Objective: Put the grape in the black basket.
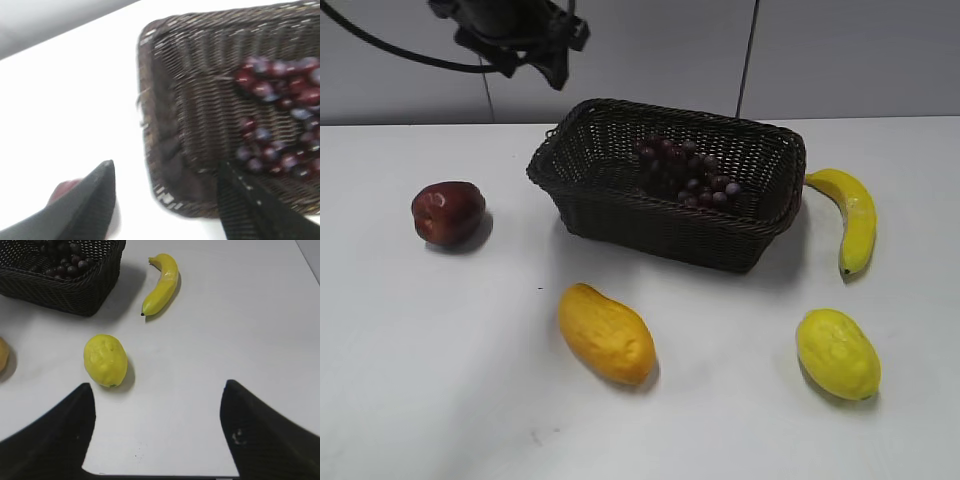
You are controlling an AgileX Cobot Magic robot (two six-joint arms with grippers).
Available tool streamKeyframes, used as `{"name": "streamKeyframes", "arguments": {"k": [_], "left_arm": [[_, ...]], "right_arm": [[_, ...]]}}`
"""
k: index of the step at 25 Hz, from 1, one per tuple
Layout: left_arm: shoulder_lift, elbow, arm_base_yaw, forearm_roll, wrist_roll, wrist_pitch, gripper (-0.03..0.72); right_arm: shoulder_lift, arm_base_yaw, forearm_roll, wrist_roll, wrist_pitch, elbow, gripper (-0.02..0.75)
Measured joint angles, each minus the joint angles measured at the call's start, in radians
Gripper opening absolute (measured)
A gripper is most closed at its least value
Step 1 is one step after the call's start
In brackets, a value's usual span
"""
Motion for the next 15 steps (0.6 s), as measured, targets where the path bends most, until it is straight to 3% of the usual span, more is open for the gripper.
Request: {"name": "streamKeyframes", "arguments": {"k": [8,15], "left_arm": [[-0.02,0.011,0.217,-0.011,0.011,0.114,0.588],[-0.132,0.211,0.353,-0.011,0.011,0.114,0.588]], "right_arm": [[0.0,0.0,0.0,0.0,0.0,0.0,0.59],[0.0,0.0,0.0,0.0,0.0,0.0,0.59]]}}
